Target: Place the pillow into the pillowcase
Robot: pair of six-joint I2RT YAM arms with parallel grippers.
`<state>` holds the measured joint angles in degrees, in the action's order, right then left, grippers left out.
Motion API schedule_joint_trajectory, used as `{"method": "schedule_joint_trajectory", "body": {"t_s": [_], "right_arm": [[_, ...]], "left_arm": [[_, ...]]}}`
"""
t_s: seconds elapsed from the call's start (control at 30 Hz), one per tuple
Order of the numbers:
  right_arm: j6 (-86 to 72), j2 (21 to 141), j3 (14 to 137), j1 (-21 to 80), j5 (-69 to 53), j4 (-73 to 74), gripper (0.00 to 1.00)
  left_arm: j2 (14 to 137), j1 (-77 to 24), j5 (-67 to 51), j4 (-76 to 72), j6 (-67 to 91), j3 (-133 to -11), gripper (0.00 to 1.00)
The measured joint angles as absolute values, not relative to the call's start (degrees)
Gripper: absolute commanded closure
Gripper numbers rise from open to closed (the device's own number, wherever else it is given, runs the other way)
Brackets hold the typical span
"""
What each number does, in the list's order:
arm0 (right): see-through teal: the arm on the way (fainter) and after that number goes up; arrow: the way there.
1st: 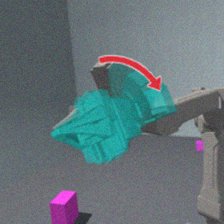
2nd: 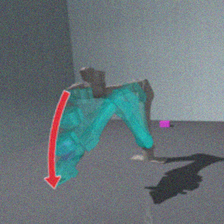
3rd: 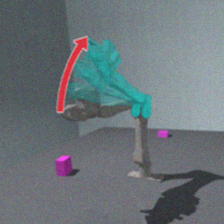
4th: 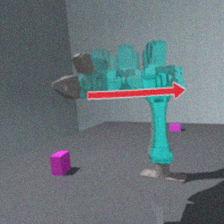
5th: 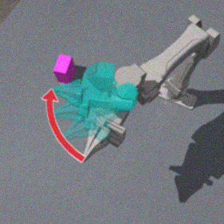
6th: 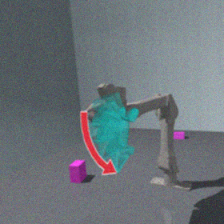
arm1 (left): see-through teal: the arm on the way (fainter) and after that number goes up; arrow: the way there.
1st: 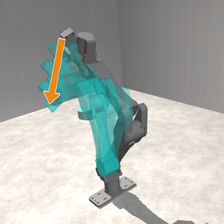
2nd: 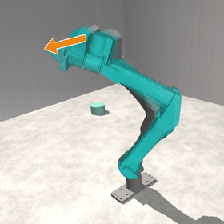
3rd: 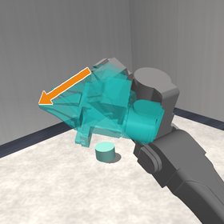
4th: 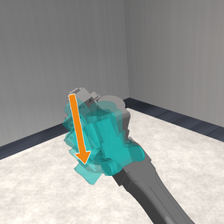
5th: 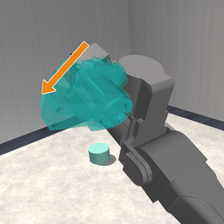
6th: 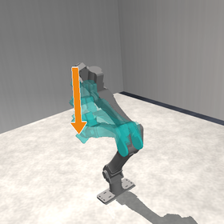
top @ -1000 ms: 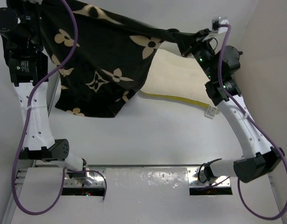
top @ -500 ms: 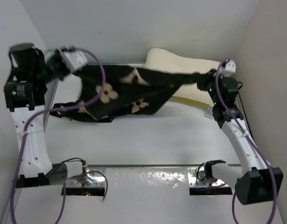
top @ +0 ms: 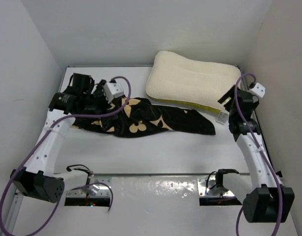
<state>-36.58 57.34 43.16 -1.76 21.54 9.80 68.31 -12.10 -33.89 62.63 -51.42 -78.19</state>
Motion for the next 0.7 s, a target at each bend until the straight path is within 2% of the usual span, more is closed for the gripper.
{"method": "schedule_joint_trajectory", "body": {"t_s": [0.03, 0.07, 0.1, 0.13, 0.17, 0.2, 0.23, 0.27, 0.3, 0.33, 0.43, 0.57, 0.7], "right_arm": [[-36.3, 56.8, 43.5, -1.8, 22.7, 9.5, 0.83], [-35.7, 56.0, 43.6, -1.8, 23.0, 8.9, 1.0], [-35.5, 55.5, 43.6, -1.7, 22.8, 8.3, 1.0], [-34.9, 55.4, 43.8, -1.5, 20.6, 7.3, 1.0], [-33.6, 56.3, 44.5, -0.8, 17.6, 6.6, 0.95], [-32.6, 57.5, 45.7, 0.5, 14.5, 6.2, 0.75], [-31.1, 60.6, 48.4, 3.5, 11.7, 6.7, 0.3], [-29.8, 64.1, 51.5, 7.0, 9.4, 6.5, 0.15], [-27.7, 68.6, 55.5, 11.4, 7.3, 7.1, 0.06], [-26.0, 73.5, 59.4, 15.4, 5.6, 7.7, 0.01], [-21.7, 88.1, 70.7, 26.3, 2.1, 9.1, 0.01], [-17.7, 102.7, 80.8, 36.3, -0.7, 11.1, 0.01], [-14.7, 113.7, 89.8, 42.8, -1.7, 12.1, 0.02]], "left_arm": [[68.4, -11.1, -30.8, 59.2, -47.5, -77.2, 0.14], [68.9, -10.0, -27.4, 56.5, -43.9, -76.6, 0.35], [70.1, -8.9, -24.1, 54.1, -40.9, -76.2, 0.55], [71.6, -7.9, -21.6, 52.4, -39.3, -76.1, 0.7], [74.9, -6.0, -18.8, 50.9, -36.9, -76.3, 0.79], [78.1, -4.0, -16.8, 49.9, -34.9, -76.8, 0.8], [82.1, -1.7, -15.5, 49.0, -33.6, -77.4, 0.77], [86.3, 0.6, -14.1, 47.8, -32.6, -77.8, 0.71], [90.4, 2.8, -13.1, 47.0, -31.5, -78.1, 0.65], [94.6, 5.3, -12.1, 45.9, -30.5, -78.1, 0.53], [101.6, 12.1, -10.0, 44.1, -27.7, -76.8, 0.34], [101.6, 19.3, -8.4, 42.1, -26.2, -74.8, 0.3], [100.3, 18.8, -6.1, 38.4, -26.7, -71.3, 0.26]]}}
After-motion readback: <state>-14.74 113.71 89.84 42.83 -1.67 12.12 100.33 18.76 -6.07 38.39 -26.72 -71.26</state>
